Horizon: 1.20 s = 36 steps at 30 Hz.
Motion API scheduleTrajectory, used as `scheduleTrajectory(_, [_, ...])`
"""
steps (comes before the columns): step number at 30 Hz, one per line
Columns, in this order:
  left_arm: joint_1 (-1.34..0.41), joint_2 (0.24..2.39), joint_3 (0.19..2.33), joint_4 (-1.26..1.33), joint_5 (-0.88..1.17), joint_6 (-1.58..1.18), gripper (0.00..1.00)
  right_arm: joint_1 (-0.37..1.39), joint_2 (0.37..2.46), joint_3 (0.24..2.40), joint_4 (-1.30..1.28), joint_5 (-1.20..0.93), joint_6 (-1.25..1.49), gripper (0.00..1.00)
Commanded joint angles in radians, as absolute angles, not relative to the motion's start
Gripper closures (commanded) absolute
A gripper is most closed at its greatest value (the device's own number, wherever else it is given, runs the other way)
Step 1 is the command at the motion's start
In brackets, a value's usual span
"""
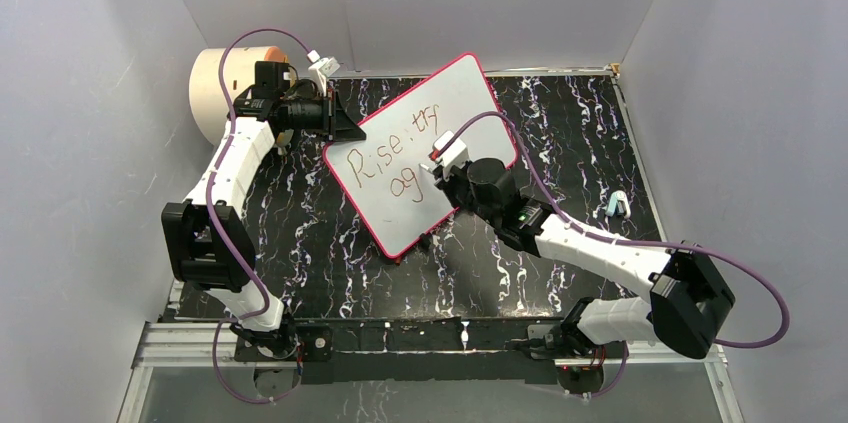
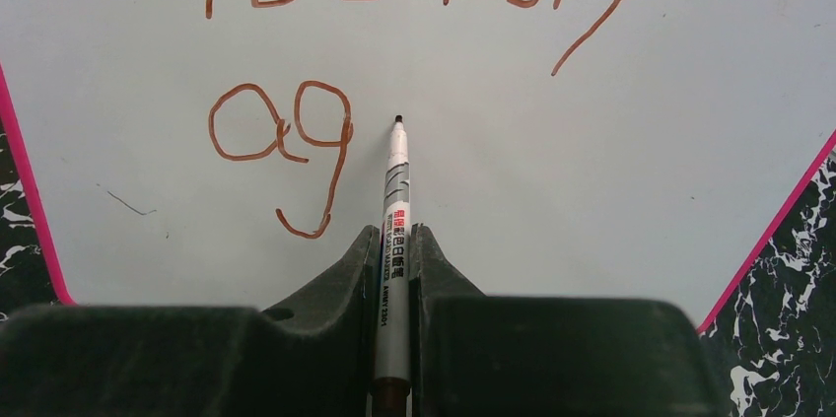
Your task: Write a sentence on the whiteboard
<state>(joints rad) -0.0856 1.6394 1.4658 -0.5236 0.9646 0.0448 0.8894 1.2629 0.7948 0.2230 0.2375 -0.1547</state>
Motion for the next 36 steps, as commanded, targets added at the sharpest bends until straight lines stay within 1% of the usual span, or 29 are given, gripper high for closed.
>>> scheduleTrajectory(1, [-0.100,1.634,1.424,-0.615,0.920,0.087,1.00,0.883,1.274,0.830,0.311,0.258,-0.155,1.00])
scheduleTrajectory(25, [-0.100,1.637,1.426,-0.614,0.921,0.087,1.00,0.882,1.279,0.844,0.333,0.175,-0.150,1.00])
scheduleTrajectory(36, [-0.100,1.635,1.426,-0.614,0.920,0.087,1.00,0.884,1.272,0.852,0.240,0.125,-0.152,1.00])
